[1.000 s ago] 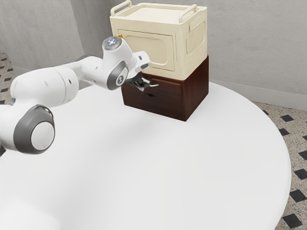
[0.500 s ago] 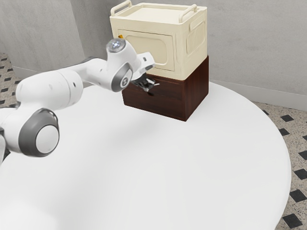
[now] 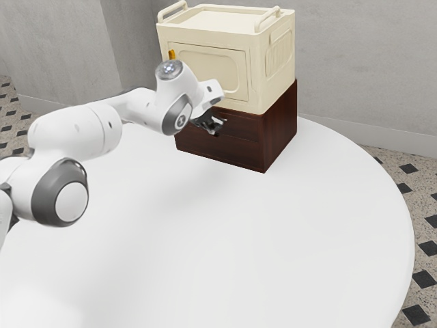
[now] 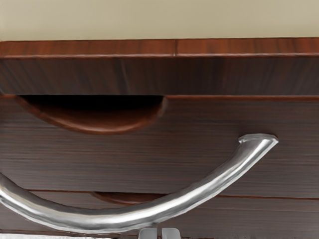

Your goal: Push the drawer handle with one arm to close the drawer

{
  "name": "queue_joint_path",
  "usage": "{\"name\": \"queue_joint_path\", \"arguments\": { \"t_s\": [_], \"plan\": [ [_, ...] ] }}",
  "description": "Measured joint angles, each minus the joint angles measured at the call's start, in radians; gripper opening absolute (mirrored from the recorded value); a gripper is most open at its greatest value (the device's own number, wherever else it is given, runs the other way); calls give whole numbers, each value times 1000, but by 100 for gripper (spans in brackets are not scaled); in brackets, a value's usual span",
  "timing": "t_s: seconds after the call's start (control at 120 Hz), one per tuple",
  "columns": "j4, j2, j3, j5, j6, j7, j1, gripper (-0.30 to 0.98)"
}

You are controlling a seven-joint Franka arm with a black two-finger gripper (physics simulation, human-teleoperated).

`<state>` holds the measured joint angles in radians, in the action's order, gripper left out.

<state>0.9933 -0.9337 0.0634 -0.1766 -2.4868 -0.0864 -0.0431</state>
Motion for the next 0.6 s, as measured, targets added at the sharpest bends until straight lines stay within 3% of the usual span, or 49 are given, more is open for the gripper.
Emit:
{"name": "queue_joint_path", "arguments": {
  "t_s": [0.042, 0.092, 0.192, 0.35, 0.442, 0.542, 0.6],
  "plan": [
    [19, 16, -2, 11, 4, 0, 0, -10],
    [149, 128, -4, 32, 25, -3, 6, -10],
    [570, 522, 14, 61, 106, -29, 19, -9],
    [879, 921, 50, 79, 323, -76, 27, 24],
    [924, 1041, 54, 83, 455, -97, 39, 40],
    [933, 1076, 90, 90, 564, -115, 22, 51],
    [933, 1086, 110, 129, 615, -114, -12, 55]
  ]
}}
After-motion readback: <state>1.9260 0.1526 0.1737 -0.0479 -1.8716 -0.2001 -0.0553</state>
